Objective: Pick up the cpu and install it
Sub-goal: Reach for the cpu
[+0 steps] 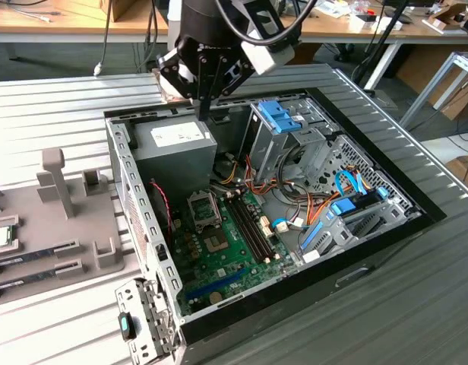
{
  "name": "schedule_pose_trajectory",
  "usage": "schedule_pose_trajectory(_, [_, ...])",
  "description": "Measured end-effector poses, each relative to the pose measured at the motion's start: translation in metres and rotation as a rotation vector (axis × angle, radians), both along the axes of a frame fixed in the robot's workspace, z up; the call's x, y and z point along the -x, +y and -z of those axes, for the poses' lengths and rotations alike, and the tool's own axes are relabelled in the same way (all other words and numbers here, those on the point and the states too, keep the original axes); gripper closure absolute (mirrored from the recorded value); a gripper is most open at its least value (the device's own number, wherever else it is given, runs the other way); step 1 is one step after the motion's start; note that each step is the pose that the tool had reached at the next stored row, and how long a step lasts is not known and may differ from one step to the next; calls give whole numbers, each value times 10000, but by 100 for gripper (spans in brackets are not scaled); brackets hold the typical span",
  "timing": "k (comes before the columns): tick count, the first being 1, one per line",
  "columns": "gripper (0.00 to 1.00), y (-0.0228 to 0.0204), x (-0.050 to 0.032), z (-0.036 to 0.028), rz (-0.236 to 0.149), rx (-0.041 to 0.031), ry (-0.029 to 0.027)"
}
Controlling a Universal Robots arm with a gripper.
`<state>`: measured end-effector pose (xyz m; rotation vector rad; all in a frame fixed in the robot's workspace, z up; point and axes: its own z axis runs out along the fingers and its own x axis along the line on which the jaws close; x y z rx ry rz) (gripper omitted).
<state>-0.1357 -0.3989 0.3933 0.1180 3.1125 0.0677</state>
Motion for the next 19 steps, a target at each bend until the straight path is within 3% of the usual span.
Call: schedule_pose_trajectory(19, [89, 0, 105, 0, 0, 0, 0])
